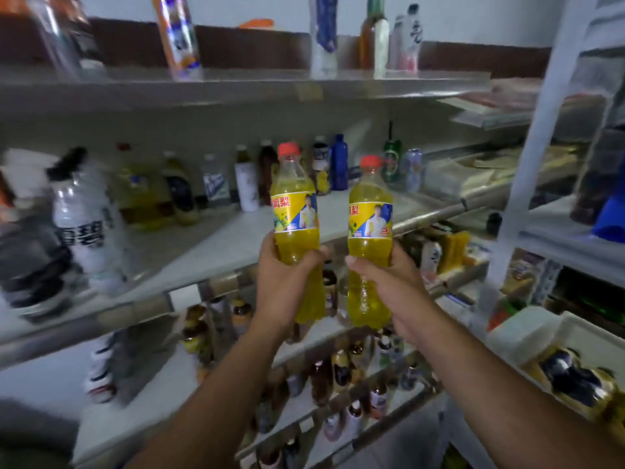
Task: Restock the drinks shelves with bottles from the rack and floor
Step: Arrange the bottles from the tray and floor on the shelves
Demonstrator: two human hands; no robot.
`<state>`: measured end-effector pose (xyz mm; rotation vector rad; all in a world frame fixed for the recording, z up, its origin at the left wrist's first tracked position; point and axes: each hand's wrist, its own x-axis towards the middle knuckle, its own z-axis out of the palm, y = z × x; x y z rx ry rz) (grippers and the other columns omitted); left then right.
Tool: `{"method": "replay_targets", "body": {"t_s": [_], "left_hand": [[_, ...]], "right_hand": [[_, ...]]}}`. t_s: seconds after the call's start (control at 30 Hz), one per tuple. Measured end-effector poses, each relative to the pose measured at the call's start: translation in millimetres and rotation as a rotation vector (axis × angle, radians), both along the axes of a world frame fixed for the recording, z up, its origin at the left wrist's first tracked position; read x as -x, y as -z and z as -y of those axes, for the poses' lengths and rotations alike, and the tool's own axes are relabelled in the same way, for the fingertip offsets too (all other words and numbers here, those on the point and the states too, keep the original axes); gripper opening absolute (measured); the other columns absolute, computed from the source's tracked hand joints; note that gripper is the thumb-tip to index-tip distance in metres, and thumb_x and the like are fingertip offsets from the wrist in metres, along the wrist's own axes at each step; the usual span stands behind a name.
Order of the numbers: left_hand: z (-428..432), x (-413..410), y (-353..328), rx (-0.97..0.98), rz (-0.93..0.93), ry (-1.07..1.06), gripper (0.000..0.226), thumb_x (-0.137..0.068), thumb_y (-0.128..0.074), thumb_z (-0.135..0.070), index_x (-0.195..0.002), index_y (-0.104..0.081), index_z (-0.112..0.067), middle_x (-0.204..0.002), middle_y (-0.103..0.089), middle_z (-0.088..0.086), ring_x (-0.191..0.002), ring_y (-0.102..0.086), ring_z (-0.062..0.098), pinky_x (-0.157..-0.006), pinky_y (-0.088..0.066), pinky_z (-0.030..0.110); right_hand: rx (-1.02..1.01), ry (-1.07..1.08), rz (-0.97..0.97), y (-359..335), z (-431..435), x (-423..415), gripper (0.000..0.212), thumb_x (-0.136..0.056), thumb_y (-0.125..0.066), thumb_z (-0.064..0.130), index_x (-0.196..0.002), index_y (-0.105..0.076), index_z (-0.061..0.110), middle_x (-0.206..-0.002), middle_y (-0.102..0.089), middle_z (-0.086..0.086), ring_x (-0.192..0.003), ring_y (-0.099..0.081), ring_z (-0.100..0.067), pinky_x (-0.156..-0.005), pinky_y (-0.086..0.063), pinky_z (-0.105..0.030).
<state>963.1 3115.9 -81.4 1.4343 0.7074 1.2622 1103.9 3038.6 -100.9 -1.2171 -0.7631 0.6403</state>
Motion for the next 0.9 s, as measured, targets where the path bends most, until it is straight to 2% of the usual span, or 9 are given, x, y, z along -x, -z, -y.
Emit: {"method": "replay_targets", "body": {"t_s": [0.1, 0.2, 0.33, 0.43, 0.5, 0.57, 0.7, 0.77, 0.9], "left_hand": [[-36.1, 30.6, -22.1, -0.044, 0.021, -0.171, 0.051, -0.072, -0.082, -0.015, -0.116, -0.057, -0.018, -0.084, -0.071, -0.011, -0.07, -0.068, 0.001, -0.058, -0.051, 0.018], [-70.3, 58.3, -38.7, -0.088, -0.006, -0.279, 0.052, -0.07, -0.083, -0.017, -0.114, -0.056, -0.022, -0.092, -0.07, -0.01, -0.076, -0.067, 0.0, -0.067, -0.051, 0.023], [-117.1, 91.9, -52.6, -0.106, 0.007, -0.362, 0.06, -0.069, -0.083, -0.018, -0.121, -0.054, -0.024, -0.099, -0.071, -0.011, -0.086, -0.068, 0.004, -0.078, -0.055, 0.03], [-154.6, 110.6, -57.4, -0.108, 0.001, -0.442, 0.066, -0.064, -0.083, -0.02, -0.122, -0.052, -0.026, -0.1, -0.07, -0.013, -0.087, -0.068, 0.003, -0.08, -0.056, 0.033], [-178.0, 120.9, -57.1, -0.107, -0.027, -0.491, 0.065, -0.064, -0.085, -0.019, -0.121, -0.052, -0.021, -0.103, -0.07, -0.01, -0.092, -0.068, 0.009, -0.083, -0.056, 0.038], [-199.7, 130.8, -51.1, -0.096, -0.057, -0.485, 0.06, -0.065, -0.082, -0.013, -0.12, -0.056, -0.013, -0.107, -0.071, 0.0, -0.097, -0.069, 0.019, -0.087, -0.056, 0.047], [-238.2, 149.9, -31.6, -0.032, -0.087, -0.493, 0.056, -0.064, -0.076, -0.011, -0.117, -0.059, -0.003, -0.106, -0.071, 0.012, -0.099, -0.068, 0.031, -0.086, -0.054, 0.055], [-255.2, 152.5, -25.3, -0.011, -0.094, -0.522, 0.048, -0.068, -0.076, -0.006, -0.114, -0.062, -0.006, -0.104, -0.072, 0.01, -0.097, -0.068, 0.029, -0.085, -0.055, 0.053], [-285.9, 144.7, -21.4, 0.031, -0.093, -0.589, 0.03, -0.072, -0.07, 0.002, -0.095, -0.073, -0.016, -0.089, -0.074, 0.001, -0.086, -0.069, 0.019, -0.077, -0.057, 0.038]], "right_hand": [[-0.02, -0.093, 0.03, -20.3, -40.7, 27.2, 0.041, -0.072, -0.085, 0.027, -0.108, -0.067, 0.03, -0.094, -0.077, 0.003, -0.088, -0.074, -0.019, -0.078, -0.058, -0.039], [-0.035, -0.167, 0.076, -38.4, -79.2, 53.6, 0.038, -0.076, -0.084, 0.02, -0.107, -0.065, 0.031, -0.09, -0.077, 0.008, -0.08, -0.074, -0.01, -0.07, -0.054, -0.03], [-0.05, -0.248, 0.116, -54.8, -133.1, 88.1, 0.039, -0.076, -0.083, 0.018, -0.11, -0.066, 0.028, -0.091, -0.077, 0.004, -0.084, -0.074, -0.017, -0.076, -0.058, -0.036], [-0.057, -0.327, 0.15, -61.3, -175.7, 110.0, 0.042, -0.077, -0.083, 0.017, -0.112, -0.065, 0.028, -0.092, -0.077, 0.004, -0.084, -0.074, -0.017, -0.077, -0.058, -0.037], [-0.064, -0.382, 0.171, -62.4, -201.9, 124.1, 0.043, -0.077, -0.082, 0.016, -0.114, -0.063, 0.029, -0.093, -0.077, 0.006, -0.083, -0.074, -0.013, -0.071, -0.058, -0.033], [-0.069, -0.417, 0.185, -57.5, -225.4, 137.4, 0.044, -0.077, -0.082, 0.014, -0.114, -0.062, 0.028, -0.092, -0.077, 0.008, -0.082, -0.073, -0.01, -0.063, -0.056, -0.022], [-0.071, -0.462, 0.179, -45.4, -266.1, 157.0, 0.048, -0.077, -0.083, 0.01, -0.116, -0.061, 0.028, -0.097, -0.077, 0.012, -0.086, -0.073, -0.005, -0.062, -0.053, -0.014], [-0.065, -0.464, 0.162, -41.5, -284.7, 162.5, 0.048, -0.077, -0.083, 0.01, -0.116, -0.061, 0.03, -0.096, -0.077, 0.012, -0.085, -0.073, -0.004, -0.061, -0.053, -0.013], [-0.061, -0.45, 0.14, -36.6, -316.0, 170.6, 0.047, -0.075, -0.084, 0.011, -0.114, -0.063, 0.029, -0.095, -0.077, 0.01, -0.084, -0.073, -0.006, -0.061, -0.053, -0.014]]}}
